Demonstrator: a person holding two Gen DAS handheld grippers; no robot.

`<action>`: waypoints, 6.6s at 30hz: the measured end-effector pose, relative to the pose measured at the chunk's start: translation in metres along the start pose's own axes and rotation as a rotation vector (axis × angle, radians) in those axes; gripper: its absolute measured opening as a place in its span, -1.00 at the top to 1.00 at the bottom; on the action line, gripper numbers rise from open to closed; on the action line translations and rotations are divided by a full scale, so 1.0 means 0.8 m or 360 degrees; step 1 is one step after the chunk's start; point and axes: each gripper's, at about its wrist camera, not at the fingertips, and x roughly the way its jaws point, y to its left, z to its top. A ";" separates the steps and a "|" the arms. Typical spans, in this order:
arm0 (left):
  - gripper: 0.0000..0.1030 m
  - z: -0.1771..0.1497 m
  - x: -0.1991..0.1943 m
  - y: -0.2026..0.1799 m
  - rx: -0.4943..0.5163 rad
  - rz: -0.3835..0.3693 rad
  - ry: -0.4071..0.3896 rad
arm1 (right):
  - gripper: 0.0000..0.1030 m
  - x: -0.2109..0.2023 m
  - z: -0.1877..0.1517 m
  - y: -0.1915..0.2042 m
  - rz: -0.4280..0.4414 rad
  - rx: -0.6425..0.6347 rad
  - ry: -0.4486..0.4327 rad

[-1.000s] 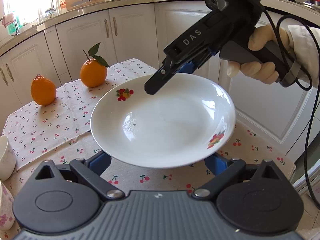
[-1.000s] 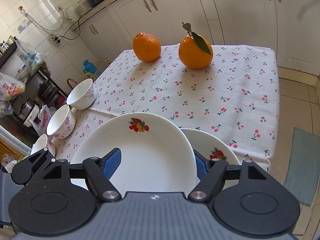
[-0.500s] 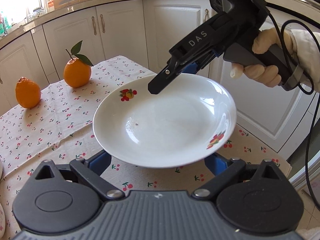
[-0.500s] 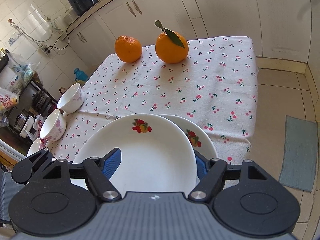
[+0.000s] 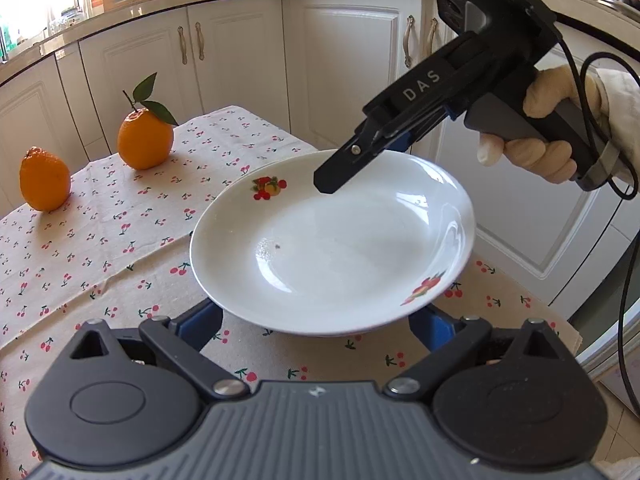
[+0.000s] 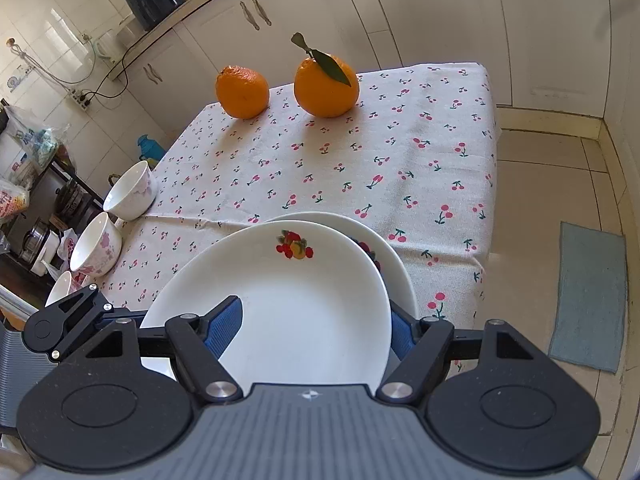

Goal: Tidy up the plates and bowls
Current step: 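Lower the plate onto the stack and open the right gripper, then move the right gripper toward the row of white bowls, then grasp the rim of the nearest white bowl with the right gripper, then carry the white bowl with the right gripper and set it beside the plate stack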

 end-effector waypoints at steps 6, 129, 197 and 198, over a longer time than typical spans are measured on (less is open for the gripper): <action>-0.92 -0.002 0.002 0.004 -0.0014 -0.0040 -0.0006 | -0.55 -0.007 -0.005 0.001 -0.0024 0.0005 0.0001; -0.71 -0.260 -0.235 0.226 -0.0395 0.0430 -0.0182 | -0.30 0.216 -0.072 0.473 0.0183 -0.0646 0.0057; -0.85 -0.154 -0.132 0.152 -0.0118 -0.0003 -0.0161 | -0.75 0.116 -0.080 0.319 -0.0163 -0.0258 -0.0141; -0.86 -0.155 -0.133 0.152 -0.0117 0.0003 -0.0167 | -0.87 0.115 -0.080 0.320 -0.0168 -0.0269 -0.0158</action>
